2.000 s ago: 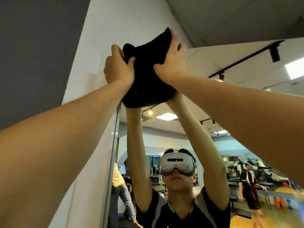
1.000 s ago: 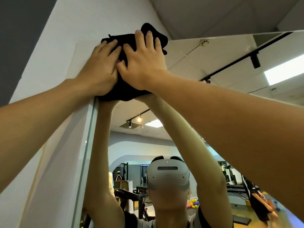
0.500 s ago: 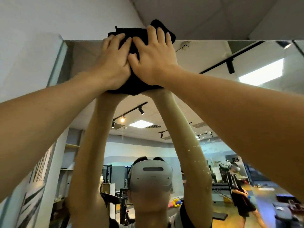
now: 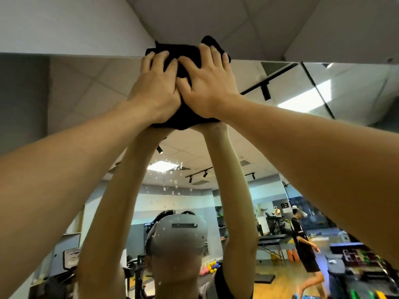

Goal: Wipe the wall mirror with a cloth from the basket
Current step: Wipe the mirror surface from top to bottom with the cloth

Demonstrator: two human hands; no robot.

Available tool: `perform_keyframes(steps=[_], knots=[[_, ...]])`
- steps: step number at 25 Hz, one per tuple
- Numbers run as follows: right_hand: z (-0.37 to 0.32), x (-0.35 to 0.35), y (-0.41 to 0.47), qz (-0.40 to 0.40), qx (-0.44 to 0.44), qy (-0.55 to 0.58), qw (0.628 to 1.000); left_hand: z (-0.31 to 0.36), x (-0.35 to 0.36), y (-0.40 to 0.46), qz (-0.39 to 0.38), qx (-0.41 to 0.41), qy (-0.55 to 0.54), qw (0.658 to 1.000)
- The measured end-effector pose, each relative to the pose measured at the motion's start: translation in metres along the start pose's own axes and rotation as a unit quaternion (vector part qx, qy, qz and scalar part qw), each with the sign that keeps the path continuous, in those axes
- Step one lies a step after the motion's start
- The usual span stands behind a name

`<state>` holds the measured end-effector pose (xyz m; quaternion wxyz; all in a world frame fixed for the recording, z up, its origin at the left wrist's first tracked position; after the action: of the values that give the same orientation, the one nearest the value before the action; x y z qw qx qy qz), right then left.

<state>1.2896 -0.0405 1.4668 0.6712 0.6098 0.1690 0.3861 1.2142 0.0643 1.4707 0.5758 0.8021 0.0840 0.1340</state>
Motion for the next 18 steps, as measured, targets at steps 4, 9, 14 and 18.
perform_keyframes(steps=[4, 9, 14, 18], knots=[[0.052, -0.007, -0.010, -0.007, -0.003, -0.001, 1.000, 0.049, 0.020, 0.010, -0.002, -0.010, -0.004, 1.000], [0.126, -0.020, -0.028, -0.020, 0.000, -0.006, 1.000, 0.118, 0.050, 0.022, -0.009, -0.020, -0.022, 1.000], [0.195, -0.026, -0.043, -0.028, 0.005, -0.006, 1.000, 0.182, 0.078, 0.032, -0.008, -0.028, -0.030, 0.999], [0.231, -0.030, -0.052, -0.029, 0.010, 0.003, 1.000, 0.215, 0.092, 0.038, -0.014, -0.022, -0.030, 0.999]])
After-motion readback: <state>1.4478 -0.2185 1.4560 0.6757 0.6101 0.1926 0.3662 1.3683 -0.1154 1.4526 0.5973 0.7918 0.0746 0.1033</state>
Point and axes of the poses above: each hand's wrist, its own y-axis towards the middle knuckle, its own x-axis out of the palm, z = x × y, the point moved 4 cm from there along y, towards the middle knuckle, and after that the axes turned 7 degrees about z, right-handed, at the moved point
